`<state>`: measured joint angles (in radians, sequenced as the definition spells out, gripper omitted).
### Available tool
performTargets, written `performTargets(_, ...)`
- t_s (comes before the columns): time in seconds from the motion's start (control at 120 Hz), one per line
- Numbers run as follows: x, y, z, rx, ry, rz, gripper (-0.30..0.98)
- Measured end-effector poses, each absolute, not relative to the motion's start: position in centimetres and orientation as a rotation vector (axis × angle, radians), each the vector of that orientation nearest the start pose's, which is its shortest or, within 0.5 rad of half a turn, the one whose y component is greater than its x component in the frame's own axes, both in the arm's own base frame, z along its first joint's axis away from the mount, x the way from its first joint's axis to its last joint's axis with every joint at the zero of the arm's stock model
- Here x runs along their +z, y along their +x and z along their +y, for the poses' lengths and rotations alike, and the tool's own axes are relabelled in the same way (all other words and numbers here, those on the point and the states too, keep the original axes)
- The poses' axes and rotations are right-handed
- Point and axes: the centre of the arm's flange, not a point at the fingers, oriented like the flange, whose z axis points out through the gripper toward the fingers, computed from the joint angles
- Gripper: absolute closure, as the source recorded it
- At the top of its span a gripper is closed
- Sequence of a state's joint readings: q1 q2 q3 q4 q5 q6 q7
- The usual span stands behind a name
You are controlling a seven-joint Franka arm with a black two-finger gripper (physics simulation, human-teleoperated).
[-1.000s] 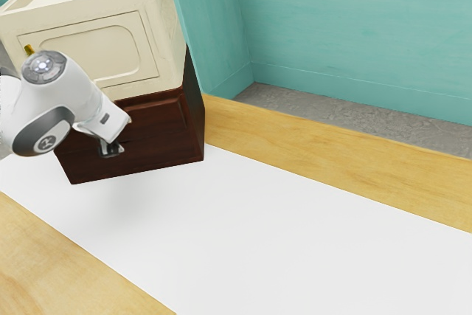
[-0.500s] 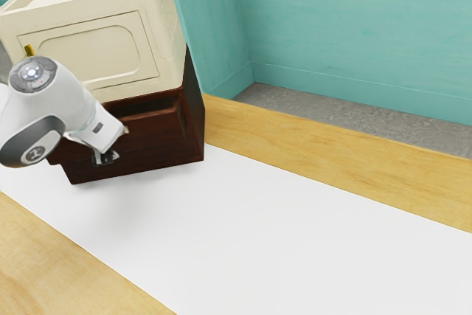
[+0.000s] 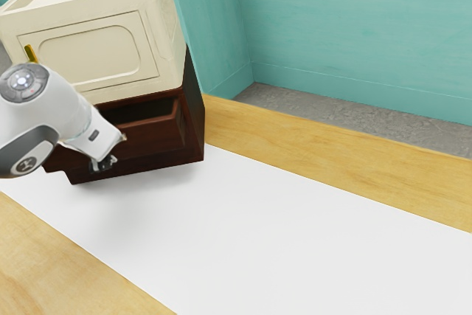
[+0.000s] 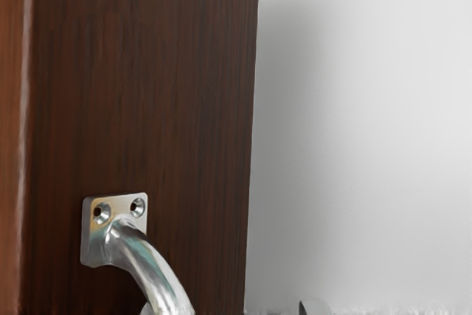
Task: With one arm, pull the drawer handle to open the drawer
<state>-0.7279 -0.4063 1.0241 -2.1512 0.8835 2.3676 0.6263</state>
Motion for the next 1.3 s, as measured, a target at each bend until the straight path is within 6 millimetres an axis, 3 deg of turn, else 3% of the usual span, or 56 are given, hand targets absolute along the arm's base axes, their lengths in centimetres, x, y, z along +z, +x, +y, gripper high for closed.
performTargets(0.325,53.7,46.6,20.3,-0.340,-2.347,0.952,0.54)
performTargets(0.867,53.8,45.8,19.2,-0.390,-2.381,0.919,0.69)
performTargets(1.3,53.2,45.2,18.7,-0.396,-2.398,0.900,0.68)
